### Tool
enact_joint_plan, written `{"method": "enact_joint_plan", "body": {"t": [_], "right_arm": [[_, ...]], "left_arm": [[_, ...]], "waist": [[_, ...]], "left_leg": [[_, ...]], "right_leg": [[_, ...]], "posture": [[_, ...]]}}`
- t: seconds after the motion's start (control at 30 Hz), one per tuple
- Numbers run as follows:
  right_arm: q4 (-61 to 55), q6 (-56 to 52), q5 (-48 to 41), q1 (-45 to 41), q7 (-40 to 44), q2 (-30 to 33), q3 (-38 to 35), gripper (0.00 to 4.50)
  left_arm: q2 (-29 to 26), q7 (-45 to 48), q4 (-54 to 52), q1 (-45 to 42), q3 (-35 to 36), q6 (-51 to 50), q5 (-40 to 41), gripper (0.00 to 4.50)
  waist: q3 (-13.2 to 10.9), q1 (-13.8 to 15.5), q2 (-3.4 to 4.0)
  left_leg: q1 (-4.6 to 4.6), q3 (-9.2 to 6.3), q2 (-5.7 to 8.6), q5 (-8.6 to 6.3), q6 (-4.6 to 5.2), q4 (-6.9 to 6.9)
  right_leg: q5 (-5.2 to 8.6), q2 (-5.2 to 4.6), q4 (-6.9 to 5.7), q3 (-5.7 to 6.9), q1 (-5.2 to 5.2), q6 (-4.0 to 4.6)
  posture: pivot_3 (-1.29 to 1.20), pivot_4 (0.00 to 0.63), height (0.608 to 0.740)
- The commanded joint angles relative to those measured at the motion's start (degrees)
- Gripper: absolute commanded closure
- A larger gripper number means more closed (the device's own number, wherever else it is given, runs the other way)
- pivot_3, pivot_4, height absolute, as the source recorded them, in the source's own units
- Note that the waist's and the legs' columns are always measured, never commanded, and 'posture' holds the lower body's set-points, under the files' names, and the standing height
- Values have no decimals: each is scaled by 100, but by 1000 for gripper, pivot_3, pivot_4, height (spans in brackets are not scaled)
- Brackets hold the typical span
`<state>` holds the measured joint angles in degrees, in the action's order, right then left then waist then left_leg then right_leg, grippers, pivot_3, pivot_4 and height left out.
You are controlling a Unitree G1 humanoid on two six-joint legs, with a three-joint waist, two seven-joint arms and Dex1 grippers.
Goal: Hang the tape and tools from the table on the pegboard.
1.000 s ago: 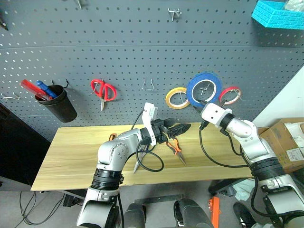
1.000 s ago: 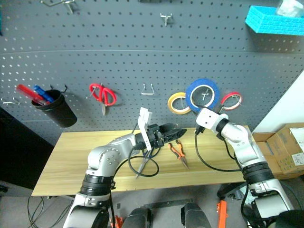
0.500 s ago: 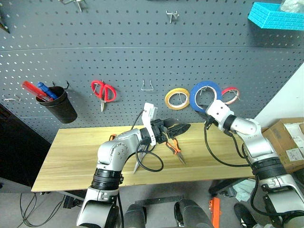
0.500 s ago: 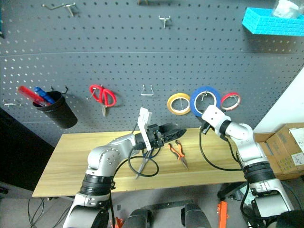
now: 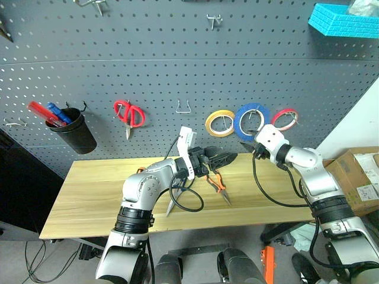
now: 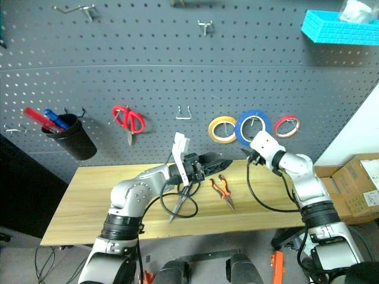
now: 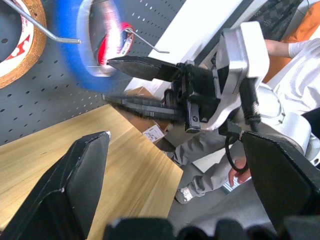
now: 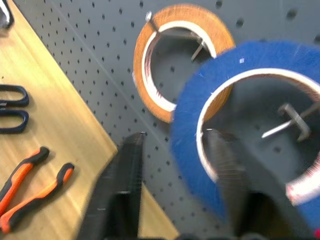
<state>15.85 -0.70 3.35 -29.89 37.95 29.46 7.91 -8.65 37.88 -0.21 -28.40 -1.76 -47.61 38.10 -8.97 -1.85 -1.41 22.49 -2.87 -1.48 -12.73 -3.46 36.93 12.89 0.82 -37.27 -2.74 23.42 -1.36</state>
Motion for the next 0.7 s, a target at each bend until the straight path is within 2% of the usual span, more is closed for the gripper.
{"method": "enact_joint_plan", "body": {"t": [0.03, 0.13, 0.27, 0.43, 0.5, 0.63, 0.7], "right_arm": [[-604, -112, -52, 299, -215, 8, -224, 983], [-971, -306, -70, 613, -361, -9, -287, 54], [-2085, -1214, -162, 1475, -592, -217, -316, 15], [-3050, -3196, -115, 2273, -993, -860, 59, 15], [-3088, -3690, -56, 2195, -1080, -1089, 298, 15], [-2784, -4491, -54, 1665, -1295, -1624, 602, 15], [-2372, -4921, -110, 1277, -1529, -2030, 521, 15]], "left_arm": [[18, -32, -335, 107, 24, 52, 67, 0], [22, -67, -450, 209, -1, 27, 86, 0], [-45, -174, -845, 563, 13, -159, 194, 0], [-551, -354, -1722, 1780, -184, -201, -84, 0], [-731, -588, -1873, 2289, -308, 59, -471, 0], [-747, -1050, -1923, 2950, -368, 450, -950, 0], [-730, -1169, -1931, 3184, -450, 633, -1150, 0]], "waist": [[0, 1, 1], [0, 3, 1], [-1, 7, 1], [-13, -26, 8], [-38, -32, 11], [-205, 15, -4], [-282, 19, -7]], "left_leg": [[0, 0, 0, 0, 0, -1], [0, 0, -1, 0, 0, -1], [-1, -1, -2, 0, 0, -1], [-13, 3, -14, -1, 1, -10], [-26, 6, -16, -2, 1, -10], [-55, -5, -17, -1, 2, -2], [-51, -14, -20, -2, 0, -2]], "right_leg": [[0, 0, 0, 0, 0, 0], [0, 0, 0, 0, 1, 0], [1, 1, -2, -1, 0, 0], [11, 6, -10, -6, 2, 15], [39, 6, -34, -11, 5, 61], [47, 3, -54, -12, 2, 72], [48, -13, -46, -10, 9, 72]], "posture": [[19, 77, 740], [20, 79, 740], [18, 112, 740], [36, 158, 740], [51, 179, 740], [84, 218, 740], [96, 229, 740]]}}
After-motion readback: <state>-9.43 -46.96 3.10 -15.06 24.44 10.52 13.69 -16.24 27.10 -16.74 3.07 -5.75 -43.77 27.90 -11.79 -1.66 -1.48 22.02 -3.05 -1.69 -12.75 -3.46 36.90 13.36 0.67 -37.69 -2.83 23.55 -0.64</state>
